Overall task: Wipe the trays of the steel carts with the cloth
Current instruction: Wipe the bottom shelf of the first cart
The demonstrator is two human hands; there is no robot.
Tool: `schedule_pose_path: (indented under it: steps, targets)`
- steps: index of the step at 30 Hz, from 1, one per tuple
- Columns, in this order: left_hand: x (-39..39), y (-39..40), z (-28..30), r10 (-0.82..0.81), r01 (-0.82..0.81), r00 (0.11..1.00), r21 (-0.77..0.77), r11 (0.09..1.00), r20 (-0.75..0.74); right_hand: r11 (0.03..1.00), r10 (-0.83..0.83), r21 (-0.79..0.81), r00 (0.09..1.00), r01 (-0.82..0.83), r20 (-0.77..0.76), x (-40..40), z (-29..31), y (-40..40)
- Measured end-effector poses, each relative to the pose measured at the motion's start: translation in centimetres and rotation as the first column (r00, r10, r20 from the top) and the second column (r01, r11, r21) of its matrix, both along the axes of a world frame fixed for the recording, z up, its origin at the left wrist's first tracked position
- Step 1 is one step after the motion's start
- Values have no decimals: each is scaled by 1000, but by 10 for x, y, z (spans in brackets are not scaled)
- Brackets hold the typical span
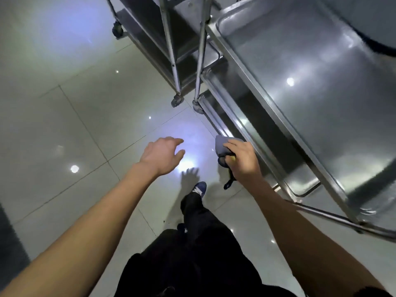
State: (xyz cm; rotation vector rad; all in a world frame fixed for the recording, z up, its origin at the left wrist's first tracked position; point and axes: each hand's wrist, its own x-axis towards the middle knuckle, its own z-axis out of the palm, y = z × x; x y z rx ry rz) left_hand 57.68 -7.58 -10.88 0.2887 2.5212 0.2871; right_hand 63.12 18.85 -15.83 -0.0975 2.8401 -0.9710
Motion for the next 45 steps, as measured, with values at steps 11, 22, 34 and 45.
schedule_pose_path:
  steps: [11, 22, 34, 45]
  targets:
    - [-100, -21, -17, -260, 264, 960, -25, 964, 102, 934, -356, 62, 929, 351, 104, -31, -15, -49]
    - [-191, -120, -62, -507, 495, 852, 113, 861, 129, 704, -706, 114, 674, 701, 216, -39, -38, -185]
    - [-219, -106, -127, -671, 665, 734, 92, 741, 103, 504, -864, 65, 500, 861, 63, -57, -99, -228]
    - [-222, -62, -275, -683, 682, 725, 52, 730, 84, 503, -862, 55, 496, 862, 106, -56, -251, -189]
